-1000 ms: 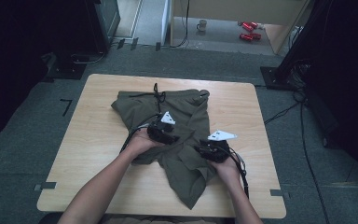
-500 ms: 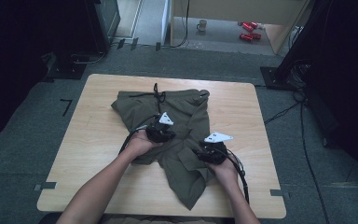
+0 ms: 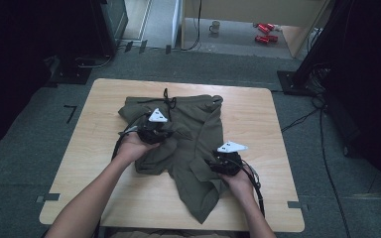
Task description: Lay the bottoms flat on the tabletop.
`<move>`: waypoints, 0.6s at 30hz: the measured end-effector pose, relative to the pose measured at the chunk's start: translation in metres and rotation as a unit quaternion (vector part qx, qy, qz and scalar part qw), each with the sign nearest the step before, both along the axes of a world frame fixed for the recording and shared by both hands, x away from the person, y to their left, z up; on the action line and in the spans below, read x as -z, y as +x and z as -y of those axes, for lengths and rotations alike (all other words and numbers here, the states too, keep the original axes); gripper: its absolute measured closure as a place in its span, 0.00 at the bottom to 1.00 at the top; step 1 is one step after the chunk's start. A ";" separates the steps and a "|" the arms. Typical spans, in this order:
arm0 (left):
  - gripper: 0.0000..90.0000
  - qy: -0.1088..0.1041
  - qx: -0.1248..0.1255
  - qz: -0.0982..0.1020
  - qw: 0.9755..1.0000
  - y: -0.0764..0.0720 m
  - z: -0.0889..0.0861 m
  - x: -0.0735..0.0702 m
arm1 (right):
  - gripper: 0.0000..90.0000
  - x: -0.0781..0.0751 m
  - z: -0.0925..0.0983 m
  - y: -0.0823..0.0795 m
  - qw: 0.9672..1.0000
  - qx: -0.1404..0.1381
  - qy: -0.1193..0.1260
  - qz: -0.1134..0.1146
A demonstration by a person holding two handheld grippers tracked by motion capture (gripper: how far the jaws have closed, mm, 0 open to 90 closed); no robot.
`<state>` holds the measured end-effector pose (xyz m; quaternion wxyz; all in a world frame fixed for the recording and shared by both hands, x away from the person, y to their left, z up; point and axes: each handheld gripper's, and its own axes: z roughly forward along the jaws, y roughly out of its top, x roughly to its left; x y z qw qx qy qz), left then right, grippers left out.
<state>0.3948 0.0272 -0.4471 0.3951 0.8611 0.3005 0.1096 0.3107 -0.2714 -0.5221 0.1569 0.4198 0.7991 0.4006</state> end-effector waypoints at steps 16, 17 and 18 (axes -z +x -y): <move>0.99 -0.034 -0.098 0.002 0.995 -0.022 -0.095 -0.003 | 0.55 0.000 -0.001 -0.001 1.000 0.000 -0.003 0.001; 0.99 -0.035 -0.103 0.002 0.994 -0.024 -0.099 -0.002 | 0.55 0.000 -0.001 -0.001 1.000 0.000 -0.003 0.001; 0.99 -0.039 -0.108 0.001 0.993 -0.026 -0.104 -0.001 | 0.56 0.000 -0.001 -0.001 1.000 0.001 -0.003 0.001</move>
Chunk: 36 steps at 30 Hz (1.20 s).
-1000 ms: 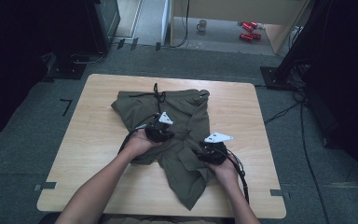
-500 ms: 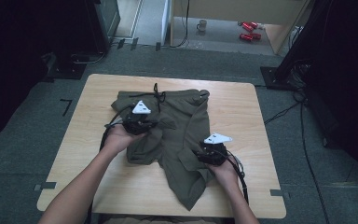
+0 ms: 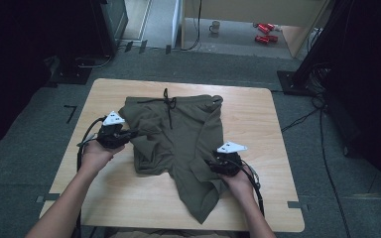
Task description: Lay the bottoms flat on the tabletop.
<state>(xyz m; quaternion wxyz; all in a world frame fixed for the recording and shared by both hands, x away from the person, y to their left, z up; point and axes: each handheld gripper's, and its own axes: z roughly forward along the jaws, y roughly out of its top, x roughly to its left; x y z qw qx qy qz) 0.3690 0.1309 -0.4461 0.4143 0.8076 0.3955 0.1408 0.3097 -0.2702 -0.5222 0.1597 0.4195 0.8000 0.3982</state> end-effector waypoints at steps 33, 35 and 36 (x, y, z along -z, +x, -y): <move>0.99 -0.001 -0.090 -0.023 0.996 -0.082 -0.096 0.015 | 0.59 0.000 0.000 -0.016 0.999 0.029 -0.021 0.011; 0.99 0.001 -0.089 -0.017 0.996 -0.088 -0.095 0.014 | 0.59 0.000 0.000 -0.018 0.999 0.027 -0.020 0.010; 0.99 0.001 -0.087 -0.015 0.996 -0.090 -0.095 0.013 | 0.59 0.000 0.001 -0.018 0.999 0.027 -0.020 0.010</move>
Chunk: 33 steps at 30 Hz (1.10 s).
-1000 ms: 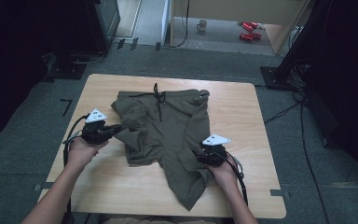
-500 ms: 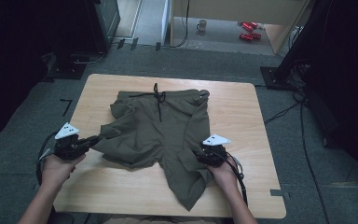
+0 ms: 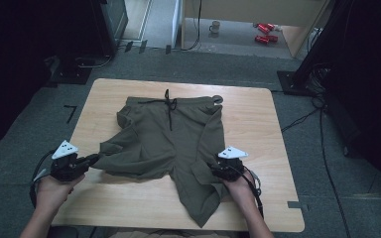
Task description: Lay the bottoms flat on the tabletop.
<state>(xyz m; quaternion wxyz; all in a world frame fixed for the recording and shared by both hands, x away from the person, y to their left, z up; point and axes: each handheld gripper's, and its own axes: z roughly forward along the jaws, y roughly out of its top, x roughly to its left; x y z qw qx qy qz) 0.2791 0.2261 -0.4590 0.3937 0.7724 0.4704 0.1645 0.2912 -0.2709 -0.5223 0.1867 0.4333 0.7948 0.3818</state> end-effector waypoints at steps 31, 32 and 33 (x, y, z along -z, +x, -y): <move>0.82 -0.016 0.022 0.037 0.999 -0.042 0.001 -0.015 | 0.59 0.000 0.001 -0.001 1.000 0.000 -0.001 0.001; 0.81 -0.021 0.022 0.040 0.999 -0.043 0.000 -0.017 | 0.59 0.000 0.001 -0.001 1.000 0.000 -0.001 0.001; 0.80 -0.023 0.022 0.044 0.999 -0.043 0.000 -0.019 | 0.59 0.000 0.001 -0.001 1.000 0.000 -0.002 0.001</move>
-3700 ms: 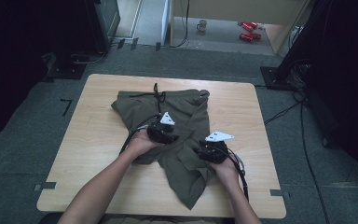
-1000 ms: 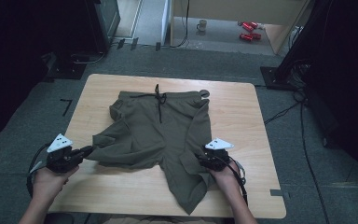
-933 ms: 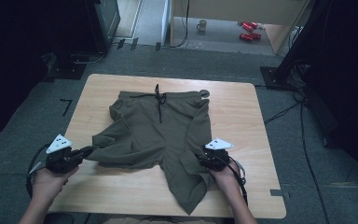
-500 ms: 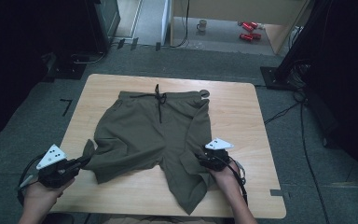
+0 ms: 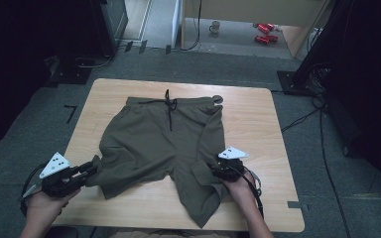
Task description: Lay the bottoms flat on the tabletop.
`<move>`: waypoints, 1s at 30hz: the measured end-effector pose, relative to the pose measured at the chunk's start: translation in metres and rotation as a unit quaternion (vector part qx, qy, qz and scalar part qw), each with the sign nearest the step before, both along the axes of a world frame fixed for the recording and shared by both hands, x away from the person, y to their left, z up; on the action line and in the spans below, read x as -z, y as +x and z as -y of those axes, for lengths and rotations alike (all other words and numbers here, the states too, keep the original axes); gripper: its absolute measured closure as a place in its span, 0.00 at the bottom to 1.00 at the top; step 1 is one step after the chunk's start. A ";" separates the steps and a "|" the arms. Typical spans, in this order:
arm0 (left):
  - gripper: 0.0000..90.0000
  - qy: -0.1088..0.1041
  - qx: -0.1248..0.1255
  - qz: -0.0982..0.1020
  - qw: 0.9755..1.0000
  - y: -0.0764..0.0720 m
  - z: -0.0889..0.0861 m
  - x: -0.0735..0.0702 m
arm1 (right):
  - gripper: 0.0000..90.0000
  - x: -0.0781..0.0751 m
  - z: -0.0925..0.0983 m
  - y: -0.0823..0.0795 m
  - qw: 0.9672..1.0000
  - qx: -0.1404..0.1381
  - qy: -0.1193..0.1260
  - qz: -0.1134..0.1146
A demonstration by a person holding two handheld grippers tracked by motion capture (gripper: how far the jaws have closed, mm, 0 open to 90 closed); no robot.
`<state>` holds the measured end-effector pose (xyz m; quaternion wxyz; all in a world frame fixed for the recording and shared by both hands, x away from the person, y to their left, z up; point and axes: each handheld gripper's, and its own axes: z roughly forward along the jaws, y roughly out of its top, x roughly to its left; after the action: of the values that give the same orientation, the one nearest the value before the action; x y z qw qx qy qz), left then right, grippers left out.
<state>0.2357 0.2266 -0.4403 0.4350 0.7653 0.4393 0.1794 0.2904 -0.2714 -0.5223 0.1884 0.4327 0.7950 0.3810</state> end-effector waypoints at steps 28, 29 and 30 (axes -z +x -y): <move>0.74 -0.002 0.058 -0.007 0.998 0.087 0.046 0.004 | 0.57 -0.032 -0.003 0.012 0.999 -0.004 0.031 0.015; 0.74 -0.001 0.060 -0.007 0.998 0.090 0.047 0.006 | 0.57 -0.032 -0.004 0.013 0.999 -0.005 0.030 0.015; 0.74 -0.002 0.060 -0.010 0.998 0.092 0.049 0.007 | 0.57 -0.033 -0.005 0.014 0.999 -0.006 0.028 0.016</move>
<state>0.3282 0.1774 -0.4476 0.4420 0.7912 0.3971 0.1446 0.3048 -0.2661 -0.4898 0.1864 0.4272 0.7835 0.4110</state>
